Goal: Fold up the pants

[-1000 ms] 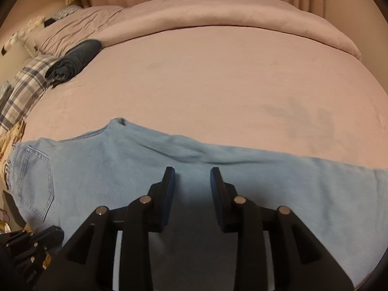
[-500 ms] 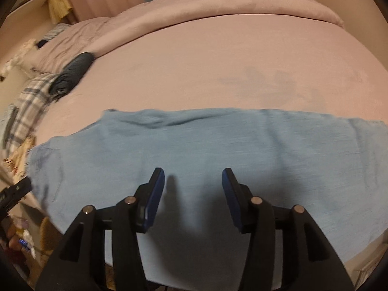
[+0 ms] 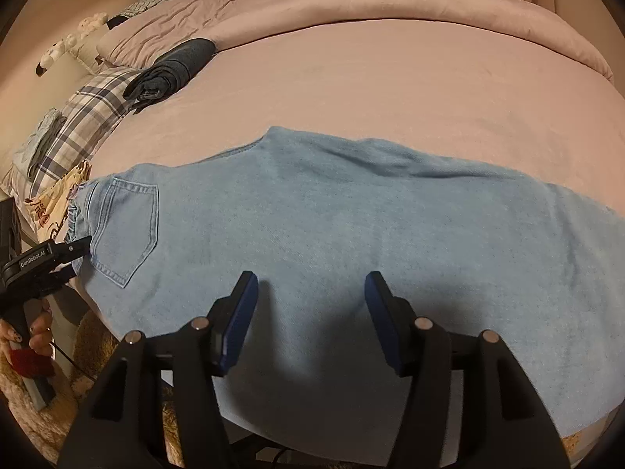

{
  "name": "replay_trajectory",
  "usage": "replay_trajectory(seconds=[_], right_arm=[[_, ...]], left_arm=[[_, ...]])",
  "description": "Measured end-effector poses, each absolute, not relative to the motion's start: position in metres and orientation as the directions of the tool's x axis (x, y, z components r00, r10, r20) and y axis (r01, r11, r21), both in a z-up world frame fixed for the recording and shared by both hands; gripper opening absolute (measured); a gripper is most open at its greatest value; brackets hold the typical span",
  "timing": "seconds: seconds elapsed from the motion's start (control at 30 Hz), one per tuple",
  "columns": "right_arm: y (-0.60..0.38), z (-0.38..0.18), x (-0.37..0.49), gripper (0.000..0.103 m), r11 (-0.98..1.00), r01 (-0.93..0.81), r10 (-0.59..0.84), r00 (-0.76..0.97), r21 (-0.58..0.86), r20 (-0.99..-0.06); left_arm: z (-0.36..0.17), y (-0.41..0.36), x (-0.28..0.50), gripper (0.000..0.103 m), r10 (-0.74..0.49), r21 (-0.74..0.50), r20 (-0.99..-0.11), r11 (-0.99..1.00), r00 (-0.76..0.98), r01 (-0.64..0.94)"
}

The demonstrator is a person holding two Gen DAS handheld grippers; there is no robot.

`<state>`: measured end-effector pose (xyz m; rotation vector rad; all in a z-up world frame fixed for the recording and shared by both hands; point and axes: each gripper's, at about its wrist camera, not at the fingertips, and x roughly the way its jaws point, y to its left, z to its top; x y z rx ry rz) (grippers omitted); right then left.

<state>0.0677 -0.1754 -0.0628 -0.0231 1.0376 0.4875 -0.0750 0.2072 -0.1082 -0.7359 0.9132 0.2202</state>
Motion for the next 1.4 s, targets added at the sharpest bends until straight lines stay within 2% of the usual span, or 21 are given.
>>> replay_trajectory(seconds=[0.03, 0.1, 0.13, 0.27, 0.37, 0.43, 0.67, 0.73, 0.8, 0.93, 0.97, 1.0, 1.07, 1.2, 1.27, 1.4], right_arm=[[-0.176, -0.062, 0.07, 0.057, 0.892, -0.394, 0.384, 0.409, 0.22, -0.828], [-0.177, -0.062, 0.074, 0.057, 0.893, -0.381, 0.394, 0.403, 0.24, -0.826], [-0.178, -0.062, 0.075, 0.057, 0.895, -0.373, 0.394, 0.402, 0.245, -0.826], [-0.176, -0.06, 0.078, 0.057, 0.897, -0.363, 0.394, 0.4, 0.251, -0.828], [-0.172, -0.057, 0.08, 0.057, 0.892, -0.371, 0.405, 0.401, 0.259, -0.822], [-0.165, -0.053, 0.086, 0.057, 0.89, -0.378, 0.406, 0.41, 0.253, -0.817], [-0.125, -0.044, 0.137, 0.056, 0.875, -0.448, 0.392, 0.438, 0.182, -0.809], [-0.113, -0.051, 0.155, 0.057, 0.868, -0.456, 0.394, 0.395, 0.196, -0.83], [-0.104, -0.059, 0.165, 0.057, 0.86, -0.465, 0.398, 0.358, 0.208, -0.845], [-0.087, -0.076, 0.172, 0.057, 0.83, -0.513, 0.414, 0.304, 0.218, -0.858], [-0.086, -0.079, 0.173, 0.054, 0.825, -0.518, 0.424, 0.302, 0.227, -0.854], [-0.085, -0.08, 0.171, 0.038, 0.823, -0.523, 0.428, 0.313, 0.222, -0.848], [-0.083, -0.08, 0.166, 0.013, 0.825, -0.537, 0.408, 0.356, 0.173, -0.841], [-0.086, -0.072, 0.163, 0.01, 0.839, -0.523, 0.396, 0.401, 0.149, -0.826], [-0.089, -0.065, 0.164, 0.01, 0.847, -0.509, 0.4, 0.423, 0.152, -0.813], [-0.084, -0.067, 0.169, 0.009, 0.86, -0.501, 0.353, 0.441, 0.1, -0.825]], left_arm=[[-0.111, 0.208, -0.075, 0.052, -0.124, -0.48, -0.791, 0.733, 0.6, -0.482], [-0.103, 0.202, -0.08, 0.039, -0.117, -0.471, -0.79, 0.743, 0.601, -0.475], [-0.099, 0.2, -0.085, 0.036, -0.107, -0.463, -0.791, 0.748, 0.602, -0.476], [-0.081, 0.182, -0.096, 0.034, -0.029, -0.387, -0.798, 0.79, 0.602, -0.476], [-0.101, 0.187, -0.085, 0.037, -0.018, -0.353, -0.821, 0.802, 0.571, -0.482], [-0.111, 0.194, -0.08, 0.04, -0.035, -0.38, -0.819, 0.782, 0.573, -0.494], [-0.09, 0.187, -0.078, 0.042, -0.025, -0.335, -0.84, 0.809, 0.542, -0.482], [-0.078, 0.189, -0.071, 0.045, -0.003, -0.315, -0.838, 0.82, 0.546, -0.479], [-0.069, 0.19, -0.072, 0.053, 0.026, -0.292, -0.832, 0.829, 0.554, -0.477], [-0.051, 0.193, -0.063, 0.055, 0.07, -0.269, -0.797, 0.849, 0.601, -0.456], [-0.048, 0.192, -0.061, 0.055, 0.065, -0.279, -0.786, 0.851, 0.614, -0.446], [-0.046, 0.192, -0.057, 0.055, 0.05, -0.295, -0.774, 0.853, 0.631, -0.43], [-0.045, 0.19, -0.049, 0.055, 0.038, -0.308, -0.761, 0.857, 0.648, -0.412], [-0.05, 0.179, -0.031, 0.055, 0.015, -0.289, -0.765, 0.885, 0.644, -0.364], [-0.053, 0.174, -0.026, 0.055, 0.061, -0.23, -0.779, 0.898, 0.624, -0.375], [-0.076, 0.176, -0.018, 0.055, 0.077, -0.182, -0.819, 0.905, 0.569, -0.385]])
